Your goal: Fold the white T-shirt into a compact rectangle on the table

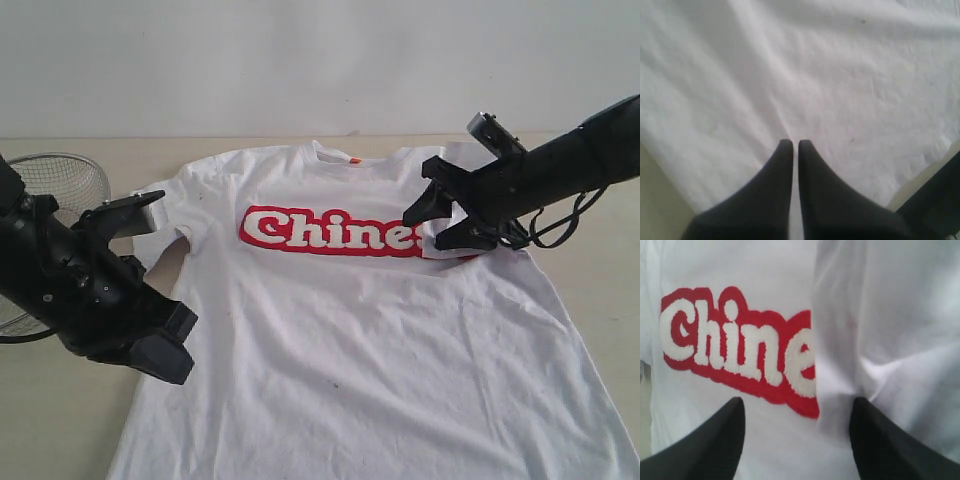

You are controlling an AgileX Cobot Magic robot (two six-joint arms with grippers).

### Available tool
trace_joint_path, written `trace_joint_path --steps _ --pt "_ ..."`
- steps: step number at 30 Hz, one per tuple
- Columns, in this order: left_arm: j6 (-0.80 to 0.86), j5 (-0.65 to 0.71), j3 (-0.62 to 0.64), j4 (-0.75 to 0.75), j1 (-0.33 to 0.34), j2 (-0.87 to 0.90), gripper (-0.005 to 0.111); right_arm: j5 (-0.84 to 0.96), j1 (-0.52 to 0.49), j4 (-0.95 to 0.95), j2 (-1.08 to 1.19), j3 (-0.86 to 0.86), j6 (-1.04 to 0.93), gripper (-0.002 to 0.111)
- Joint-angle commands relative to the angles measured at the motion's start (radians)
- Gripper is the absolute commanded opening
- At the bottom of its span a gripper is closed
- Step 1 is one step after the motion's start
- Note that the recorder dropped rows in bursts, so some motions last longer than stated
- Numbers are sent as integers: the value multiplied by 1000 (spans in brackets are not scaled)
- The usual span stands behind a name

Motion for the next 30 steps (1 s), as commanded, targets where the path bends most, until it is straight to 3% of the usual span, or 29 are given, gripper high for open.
trace_joint_path --steps 1,5,13,23,30 --pt "7 6 -6 -9 -5 0 5 13 -3 -17 -22 3 -23 55" --pt "7 6 -6 -9 -5 0 5 -9 -3 -17 -53 3 -33 49" --pt "7 6 -6 -9 -5 0 5 -61 -12 -37 -99 3 -33 49" --pt "7 15 -6 -9 -5 0 5 -150 -167 -37 -144 -15 -3 49" --pt "7 17 -6 -9 -5 0 5 -231 -172 -101 -143 -55 22 42"
